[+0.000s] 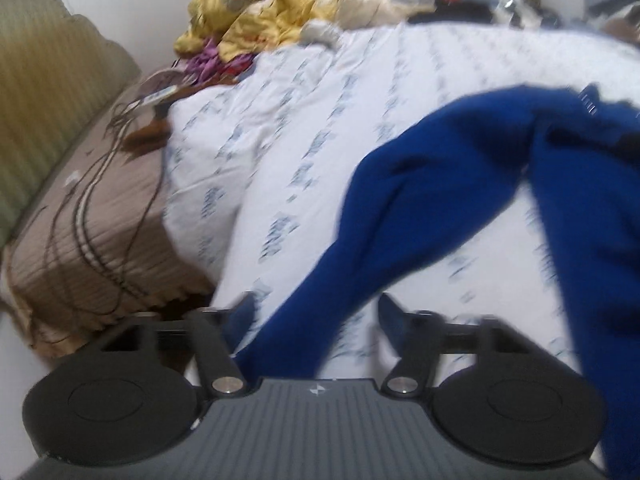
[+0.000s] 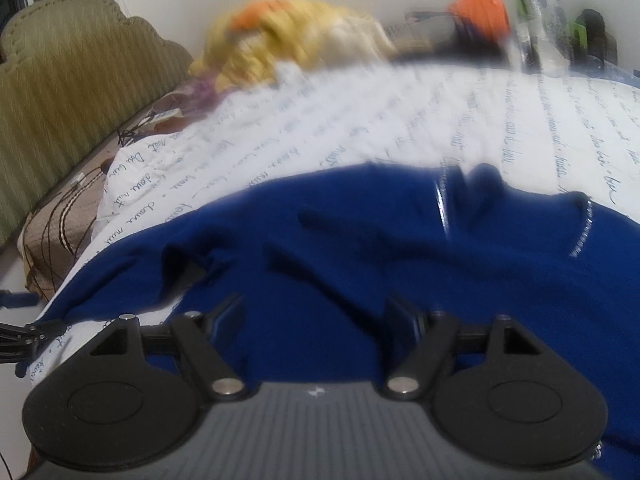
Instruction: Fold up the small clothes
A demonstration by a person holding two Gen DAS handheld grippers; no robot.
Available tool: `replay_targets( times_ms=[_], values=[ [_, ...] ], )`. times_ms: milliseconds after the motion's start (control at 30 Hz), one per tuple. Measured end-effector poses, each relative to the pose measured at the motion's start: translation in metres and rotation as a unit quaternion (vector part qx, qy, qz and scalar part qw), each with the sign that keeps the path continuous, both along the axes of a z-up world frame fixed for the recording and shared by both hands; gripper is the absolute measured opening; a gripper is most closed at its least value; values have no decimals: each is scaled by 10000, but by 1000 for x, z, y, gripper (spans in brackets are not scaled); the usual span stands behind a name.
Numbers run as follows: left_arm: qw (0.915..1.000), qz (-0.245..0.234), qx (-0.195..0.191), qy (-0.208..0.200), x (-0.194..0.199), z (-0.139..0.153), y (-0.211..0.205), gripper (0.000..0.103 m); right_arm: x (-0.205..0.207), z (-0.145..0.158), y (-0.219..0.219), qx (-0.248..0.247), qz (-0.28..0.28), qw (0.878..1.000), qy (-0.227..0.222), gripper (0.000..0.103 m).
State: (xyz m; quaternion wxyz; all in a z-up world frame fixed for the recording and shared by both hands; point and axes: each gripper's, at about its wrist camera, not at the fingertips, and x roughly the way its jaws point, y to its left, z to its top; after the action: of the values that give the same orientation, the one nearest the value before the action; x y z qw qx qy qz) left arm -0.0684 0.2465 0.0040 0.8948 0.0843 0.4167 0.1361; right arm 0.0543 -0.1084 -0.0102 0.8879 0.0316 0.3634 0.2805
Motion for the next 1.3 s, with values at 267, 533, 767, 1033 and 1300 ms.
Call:
replay_targets(
  times_ms=[267,533,767,1033,1300],
  values=[
    [9997,4,-49,257,0,0,5,5,-7,4,-15,83,-192,9998,-1,77],
    [9851,-513,-1591,-396,17,60,-18,5,-6,3,-42,257,-553,9981,16,77],
    [9464,-1164,-2867,-923,71,120,-67,5,-11,6,-81,389,-991,9943,1,77],
    [9173,-2363,-3116,-744,130,155,-187,5,-26,16,-148,832,-1765,9807,-128,77],
    [9042,-2918,-3112,229,196,104,-297,5,-45,24,-213,1302,-2639,9554,-265,77]
  ],
)
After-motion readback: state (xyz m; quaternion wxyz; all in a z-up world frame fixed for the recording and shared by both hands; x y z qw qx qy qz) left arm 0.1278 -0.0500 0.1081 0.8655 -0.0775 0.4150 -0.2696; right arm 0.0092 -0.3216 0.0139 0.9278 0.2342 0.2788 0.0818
